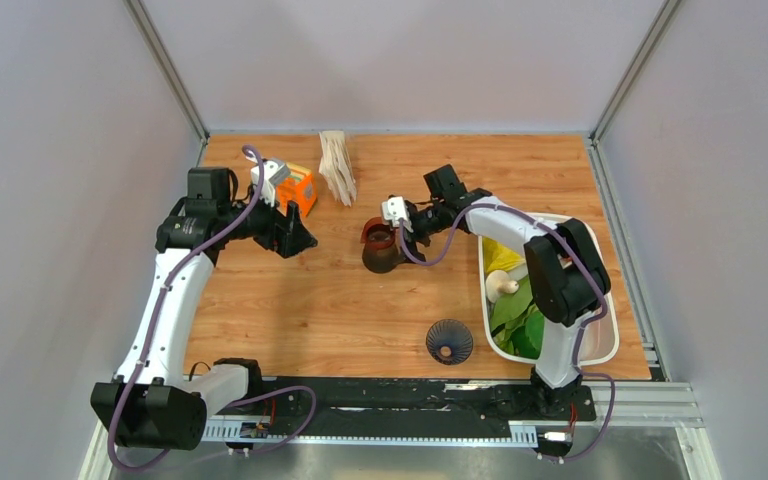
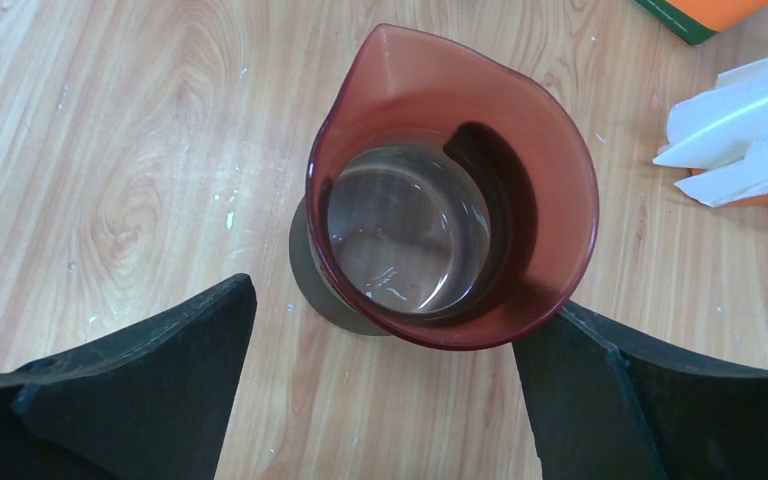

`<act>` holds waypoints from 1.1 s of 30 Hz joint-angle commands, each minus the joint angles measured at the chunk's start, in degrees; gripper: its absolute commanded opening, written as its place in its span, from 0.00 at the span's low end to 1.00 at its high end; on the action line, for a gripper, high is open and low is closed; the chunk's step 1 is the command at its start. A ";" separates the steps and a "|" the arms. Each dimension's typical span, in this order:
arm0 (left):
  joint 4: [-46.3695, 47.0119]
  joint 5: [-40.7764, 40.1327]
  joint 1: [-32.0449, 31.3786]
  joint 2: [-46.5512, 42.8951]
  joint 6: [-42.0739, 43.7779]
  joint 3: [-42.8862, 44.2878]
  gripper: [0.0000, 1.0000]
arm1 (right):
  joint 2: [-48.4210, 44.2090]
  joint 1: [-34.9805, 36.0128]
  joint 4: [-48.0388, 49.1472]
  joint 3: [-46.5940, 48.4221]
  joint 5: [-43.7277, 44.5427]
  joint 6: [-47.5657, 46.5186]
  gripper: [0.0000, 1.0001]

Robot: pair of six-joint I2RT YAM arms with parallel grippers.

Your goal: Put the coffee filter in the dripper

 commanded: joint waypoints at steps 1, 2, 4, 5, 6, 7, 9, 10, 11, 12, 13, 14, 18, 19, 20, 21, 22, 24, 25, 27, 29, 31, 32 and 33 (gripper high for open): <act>2.05 1.41 0.07 -0.66 0.94 -0.43 0.93 | -1.15 1.69 1.52 0.07 -4.84 2.67 0.95; 2.13 1.34 0.07 -0.84 0.91 -0.53 0.93 | -1.88 2.09 2.39 -0.91 -4.79 4.21 0.94; 2.52 1.36 0.07 -1.04 0.63 -0.81 0.93 | -3.53 2.86 4.75 -3.18 -4.27 7.50 0.93; 2.83 1.34 0.07 -1.16 0.44 -0.89 0.93 | -4.33 3.34 5.95 -4.34 -3.62 9.39 0.92; 2.96 1.26 0.07 -1.21 0.17 -0.94 0.93 | -4.99 3.79 7.67 -5.44 -2.58 11.61 0.91; 3.16 1.22 0.07 -1.20 0.00 -0.99 0.93 | -5.53 4.20 9.26 -6.38 -1.36 14.37 0.91; 3.20 1.03 0.07 -1.29 -0.41 -1.09 0.93 | -6.76 4.74 11.72 -7.98 0.13 18.86 0.90; 3.18 0.77 0.07 -1.33 -0.52 -1.13 0.93 | -7.57 5.05 12.54 -8.74 0.76 20.53 0.90; 3.17 0.62 0.07 -1.43 -0.53 -1.23 0.93 | -8.33 5.28 13.35 -9.37 1.65 22.05 0.89; 3.17 0.34 0.07 -1.67 -0.57 -1.34 0.93 | -8.95 5.54 13.70 -9.92 2.35 23.28 0.89; 3.28 0.23 0.11 -1.83 -0.64 -1.70 0.93 | -9.68 5.84 13.87 -10.41 2.99 24.25 0.89; 3.40 -0.11 0.09 -2.14 -0.78 -1.83 0.93 | -10.40 6.19 14.00 -10.89 3.66 25.38 0.89; 4.37 -1.56 0.12 -2.37 -2.50 -2.14 0.93 | -12.78 8.42 14.29 -13.42 7.63 27.43 0.89; 4.47 -1.73 0.14 -2.15 -3.53 -2.17 0.93 | -13.24 8.87 14.28 -13.96 8.44 27.93 0.89; 4.68 -2.16 0.15 -1.98 -4.05 -2.07 0.93 | -13.74 9.21 14.29 -14.64 9.00 28.28 0.89; 4.72 -2.25 0.20 -1.63 -4.91 -1.77 0.93 | -14.38 9.52 14.23 -15.32 9.54 28.58 0.89; 4.79 -2.44 0.23 -1.45 -5.31 -1.39 0.93 | -15.00 9.71 14.21 -15.88 9.71 29.01 0.89; 5.22 -3.01 0.50 -1.05 -6.41 -1.13 0.93 | -16.19 9.83 13.96 -16.91 9.56 29.72 0.88; 5.47 -3.69 0.64 -0.91 -7.39 -1.06 0.93 | -16.69 9.89 13.65 -17.28 9.43 29.99 0.87; 6.10 -4.13 1.38 -0.61 -8.62 -0.75 0.93 | -17.72 9.99 13.14 -17.84 9.60 30.49 0.88; 7.16 -4.78 2.69 -0.44 -9.91 -0.51 0.93 | -18.81 9.93 12.43 -18.16 10.55 31.09 0.89; 8.06 -6.24 5.12 -0.23 -10.50 -0.03 0.93 | -20.04 9.80 11.41 -18.11 11.36 31.85 0.91; 7.75 -7.36 6.65 -0.05 -10.04 1.09 0.93 | -20.74 9.59 10.83 -17.90 11.61 32.33 0.92; 7.35 -10.32 7.49 0.63 -8.18 1.98 0.93 | -21.40 9.30 10.14 -17.47 12.02 32.98 0.94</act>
